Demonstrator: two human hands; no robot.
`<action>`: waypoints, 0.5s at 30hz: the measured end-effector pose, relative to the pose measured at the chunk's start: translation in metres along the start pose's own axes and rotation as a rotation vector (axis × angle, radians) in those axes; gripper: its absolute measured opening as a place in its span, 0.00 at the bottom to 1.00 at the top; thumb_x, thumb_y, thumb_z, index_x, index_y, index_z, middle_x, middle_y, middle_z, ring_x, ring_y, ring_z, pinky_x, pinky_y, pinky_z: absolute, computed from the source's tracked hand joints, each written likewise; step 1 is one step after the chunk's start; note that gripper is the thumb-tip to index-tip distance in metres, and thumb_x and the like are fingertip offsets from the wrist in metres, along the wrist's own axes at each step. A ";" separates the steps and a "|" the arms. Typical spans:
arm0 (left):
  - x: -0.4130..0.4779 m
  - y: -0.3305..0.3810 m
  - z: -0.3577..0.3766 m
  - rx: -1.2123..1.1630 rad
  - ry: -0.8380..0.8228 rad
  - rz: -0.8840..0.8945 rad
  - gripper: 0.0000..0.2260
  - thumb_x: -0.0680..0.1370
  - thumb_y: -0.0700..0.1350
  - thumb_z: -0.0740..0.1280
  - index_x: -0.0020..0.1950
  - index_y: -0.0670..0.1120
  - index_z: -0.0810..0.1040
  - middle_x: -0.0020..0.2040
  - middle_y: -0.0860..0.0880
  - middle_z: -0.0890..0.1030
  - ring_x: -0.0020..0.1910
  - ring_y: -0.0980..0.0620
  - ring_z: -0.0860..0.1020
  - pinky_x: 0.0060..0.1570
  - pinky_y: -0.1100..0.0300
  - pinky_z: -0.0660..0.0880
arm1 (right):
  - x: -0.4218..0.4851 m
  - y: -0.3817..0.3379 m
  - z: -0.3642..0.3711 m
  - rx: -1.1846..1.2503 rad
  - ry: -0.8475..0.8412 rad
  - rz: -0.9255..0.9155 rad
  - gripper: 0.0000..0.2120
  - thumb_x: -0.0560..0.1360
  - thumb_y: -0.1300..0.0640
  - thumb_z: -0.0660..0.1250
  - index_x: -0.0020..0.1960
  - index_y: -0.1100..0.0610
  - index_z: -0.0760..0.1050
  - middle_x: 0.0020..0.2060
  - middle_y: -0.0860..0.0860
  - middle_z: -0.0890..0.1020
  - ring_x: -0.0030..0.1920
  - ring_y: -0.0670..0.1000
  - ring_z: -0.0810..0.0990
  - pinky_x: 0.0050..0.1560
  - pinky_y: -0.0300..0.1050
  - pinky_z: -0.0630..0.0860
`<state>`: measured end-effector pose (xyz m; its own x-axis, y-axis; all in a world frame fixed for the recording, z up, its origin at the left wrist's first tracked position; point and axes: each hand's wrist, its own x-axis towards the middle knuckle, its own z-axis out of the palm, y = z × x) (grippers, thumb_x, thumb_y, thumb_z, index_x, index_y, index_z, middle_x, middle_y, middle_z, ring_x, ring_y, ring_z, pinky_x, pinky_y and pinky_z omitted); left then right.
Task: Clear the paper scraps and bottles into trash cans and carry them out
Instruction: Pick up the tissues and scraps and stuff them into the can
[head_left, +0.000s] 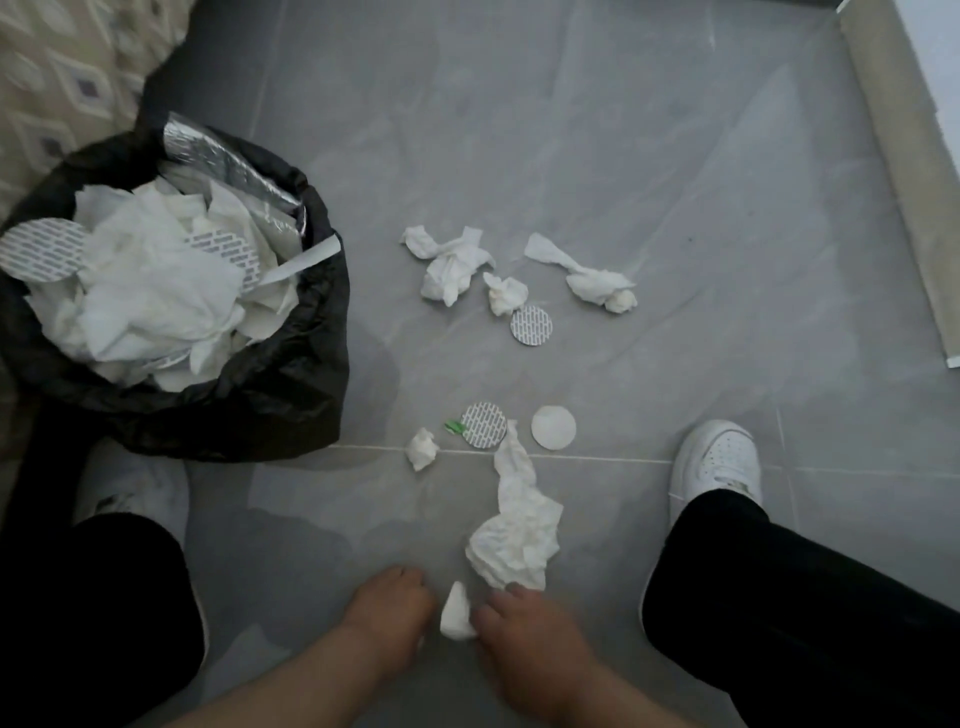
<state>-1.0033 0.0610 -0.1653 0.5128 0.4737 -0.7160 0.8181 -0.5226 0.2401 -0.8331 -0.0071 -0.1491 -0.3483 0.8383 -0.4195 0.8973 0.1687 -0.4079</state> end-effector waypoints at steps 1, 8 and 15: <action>0.004 -0.003 -0.004 -0.024 -0.039 -0.018 0.16 0.73 0.49 0.66 0.59 0.44 0.74 0.61 0.43 0.72 0.62 0.44 0.71 0.59 0.55 0.67 | 0.005 0.006 -0.011 0.005 0.087 -0.007 0.11 0.61 0.48 0.70 0.38 0.50 0.70 0.33 0.48 0.76 0.33 0.51 0.75 0.29 0.41 0.71; 0.039 -0.028 -0.071 -0.408 0.239 -0.157 0.15 0.69 0.54 0.73 0.32 0.48 0.70 0.40 0.49 0.77 0.39 0.51 0.75 0.36 0.60 0.66 | 0.034 0.036 -0.034 -0.050 -0.035 0.359 0.14 0.50 0.45 0.74 0.31 0.49 0.78 0.51 0.56 0.83 0.46 0.58 0.82 0.36 0.47 0.80; 0.069 -0.041 -0.098 -0.577 0.481 -0.195 0.17 0.67 0.49 0.75 0.29 0.52 0.66 0.38 0.54 0.69 0.39 0.51 0.72 0.37 0.59 0.65 | 0.040 0.043 -0.018 0.091 -0.103 0.392 0.26 0.39 0.43 0.75 0.33 0.47 0.68 0.34 0.43 0.77 0.31 0.45 0.77 0.25 0.35 0.67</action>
<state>-0.9758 0.1844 -0.1605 0.2943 0.8440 -0.4483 0.8433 -0.0087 0.5373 -0.8030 0.0433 -0.1687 -0.0147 0.7727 -0.6346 0.9414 -0.2031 -0.2692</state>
